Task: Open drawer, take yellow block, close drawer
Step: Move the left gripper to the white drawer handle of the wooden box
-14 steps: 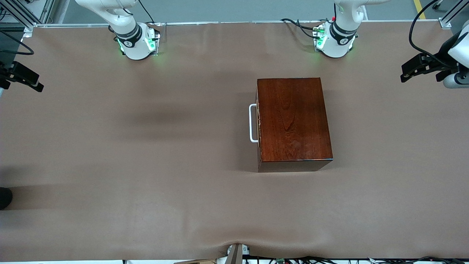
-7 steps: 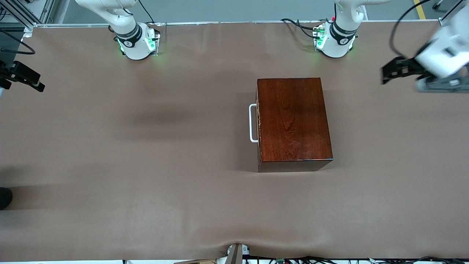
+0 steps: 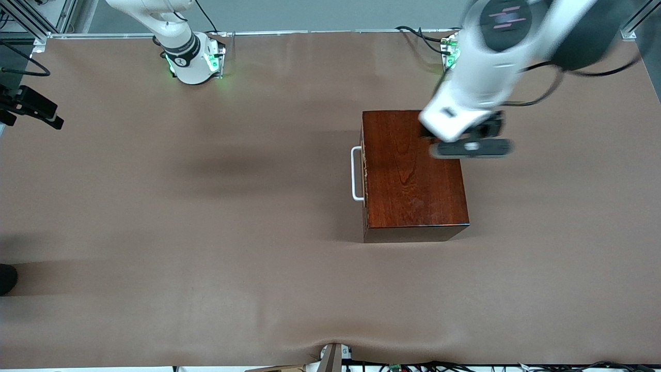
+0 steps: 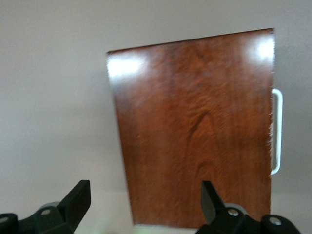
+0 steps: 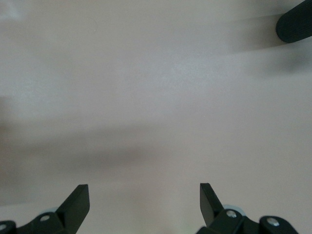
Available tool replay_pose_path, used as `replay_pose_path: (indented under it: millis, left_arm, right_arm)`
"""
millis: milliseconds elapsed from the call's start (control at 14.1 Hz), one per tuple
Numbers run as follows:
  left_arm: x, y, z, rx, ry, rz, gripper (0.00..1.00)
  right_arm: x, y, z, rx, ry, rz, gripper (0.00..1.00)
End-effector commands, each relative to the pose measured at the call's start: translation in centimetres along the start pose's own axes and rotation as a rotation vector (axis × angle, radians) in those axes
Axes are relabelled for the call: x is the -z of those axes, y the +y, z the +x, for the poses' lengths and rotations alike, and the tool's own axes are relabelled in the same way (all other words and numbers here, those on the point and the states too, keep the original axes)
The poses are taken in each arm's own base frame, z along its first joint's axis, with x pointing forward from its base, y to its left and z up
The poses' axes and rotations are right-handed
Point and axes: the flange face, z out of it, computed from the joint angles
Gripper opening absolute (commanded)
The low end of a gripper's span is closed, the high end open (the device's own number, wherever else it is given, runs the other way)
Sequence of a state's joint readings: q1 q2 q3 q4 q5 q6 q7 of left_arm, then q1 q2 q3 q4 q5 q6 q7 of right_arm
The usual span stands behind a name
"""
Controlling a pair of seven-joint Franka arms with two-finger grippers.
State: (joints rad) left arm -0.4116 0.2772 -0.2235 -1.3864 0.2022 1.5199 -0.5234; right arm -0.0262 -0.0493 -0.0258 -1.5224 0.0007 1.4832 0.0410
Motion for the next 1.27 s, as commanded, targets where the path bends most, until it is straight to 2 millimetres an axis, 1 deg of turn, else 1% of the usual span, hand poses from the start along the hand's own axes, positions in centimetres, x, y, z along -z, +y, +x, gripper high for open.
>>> replay_pose_path:
  millis: [0,141,212,424,495,566,636,707,778,848,919,990,1131,1202]
  left_arm:
    - [-1.8,7.6,0.4,-0.068,0.039,0.038,1.00]
    - [-4.0,11.7,0.9,-0.008,0.079,0.050,1.00]
    - [-5.2,14.1,0.6,0.012,0.086,0.042,1.00]
    - [-7.8,18.4,1.0,0.088,0.104,0.044,1.00]
    - [-7.9,20.1,0.9,0.110,0.134,0.034,1.00]
    - [-8.5,22.0,0.5,0.147,0.152,0.028,1.00]
    - [-9.9,23.1,0.7,0.199,0.170,0.020,1.00]
    - [-9.8,24.2,0.4,0.221,0.197,-0.004,1.00]
    - [-10.6,24.7,0.5,0.254,0.205,-0.016,1.00]
    - [-12.6,25.6,0.5,0.284,0.191,-0.008,1.00]
    - [-14.0,26.5,0.3,0.318,0.187,0.004,1.00]
    - [-14.3,27.3,-0.4,0.363,0.198,0.008,1.00]
    - [-15.9,28.0,-1.0,0.384,0.198,0.047,1.00]
    - [-16.4,28.1,-1.0,0.383,0.194,0.051,1.00]
  right_arm:
    - [0.5,0.1,0.1,-0.002,0.001,0.020,1.00]
    - [0.5,0.1,0.1,-0.002,0.001,0.020,1.00]
    - [0.4,0.2,0.1,-0.003,0.000,0.020,1.00]
    - [0.5,0.1,0.1,-0.002,0.001,0.020,1.00]
    - [0.5,0.1,0.1,-0.002,0.001,0.020,1.00]
    - [0.5,0.1,0.1,-0.002,0.001,0.020,1.00]
    - [0.5,0.1,0.1,-0.002,0.001,0.020,1.00]
    - [0.5,0.1,0.1,-0.002,0.001,0.020,1.00]
    - [0.5,0.1,0.1,-0.002,0.001,0.020,1.00]
    - [0.4,0.1,0.1,-0.002,0.000,0.020,1.00]
    - [0.5,0.1,0.1,-0.002,0.001,0.020,1.00]
    - [0.5,0.2,0.1,-0.003,0.001,0.020,1.00]
    - [0.4,0.2,0.1,-0.003,0.000,0.020,1.00]
    - [0.5,0.2,0.1,-0.003,0.001,0.020,1.00]
